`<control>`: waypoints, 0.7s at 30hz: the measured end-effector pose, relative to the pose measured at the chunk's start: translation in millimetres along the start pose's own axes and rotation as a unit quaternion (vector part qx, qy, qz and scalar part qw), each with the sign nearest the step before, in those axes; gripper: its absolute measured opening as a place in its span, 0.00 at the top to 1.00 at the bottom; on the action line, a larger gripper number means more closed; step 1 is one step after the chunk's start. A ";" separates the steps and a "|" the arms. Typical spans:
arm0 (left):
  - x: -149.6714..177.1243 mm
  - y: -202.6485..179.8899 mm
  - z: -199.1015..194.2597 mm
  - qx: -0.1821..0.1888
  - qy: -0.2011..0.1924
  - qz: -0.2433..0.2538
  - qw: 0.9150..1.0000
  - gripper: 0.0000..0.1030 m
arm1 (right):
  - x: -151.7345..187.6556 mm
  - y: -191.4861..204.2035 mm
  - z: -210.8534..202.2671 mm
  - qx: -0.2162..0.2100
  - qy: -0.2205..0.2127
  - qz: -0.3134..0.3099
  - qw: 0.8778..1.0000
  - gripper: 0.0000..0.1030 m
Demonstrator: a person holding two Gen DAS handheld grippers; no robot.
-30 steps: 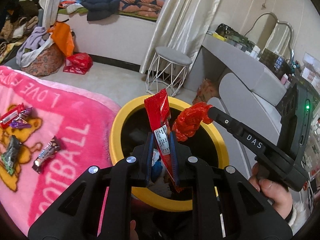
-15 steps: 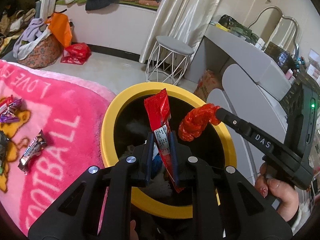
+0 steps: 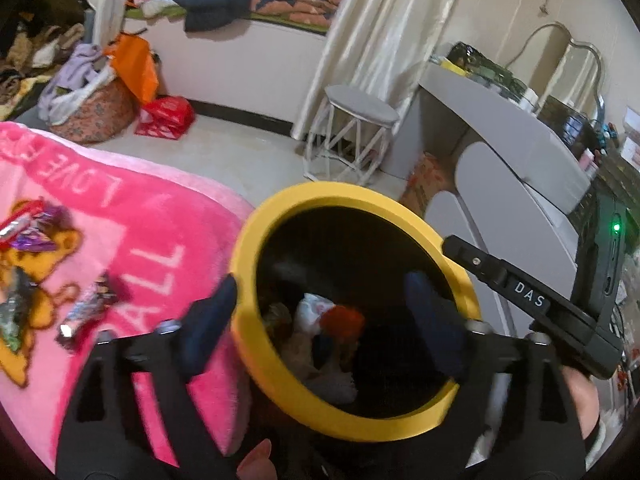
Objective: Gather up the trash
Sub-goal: 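Open both tools to drop the red wrapper and candy bag into the bin, then move both tools back toward the chocolate bars on the blanket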
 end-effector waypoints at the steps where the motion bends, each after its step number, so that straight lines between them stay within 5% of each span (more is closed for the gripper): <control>1: -0.3 3.2 -5.0 -0.003 -0.006 -0.001 1.000 0.15 | -0.3 1.6 -0.8 0.001 -0.002 -0.002 1.000 0.58; 21: -29.1 71.2 -75.3 -0.077 -0.102 -0.038 0.991 0.10 | -7.4 97.0 -10.4 -0.045 -0.035 -0.102 0.993 0.41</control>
Point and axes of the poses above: each gripper's, at about its wrist camera, not at the fingertips, and z roughly the way its jaws point, y to its left, x to its underside, the point moved 3 cm from there along z, roughly the way its jaws point, and after that the axes turned 13 degrees about -z, right-handed, at the moved point
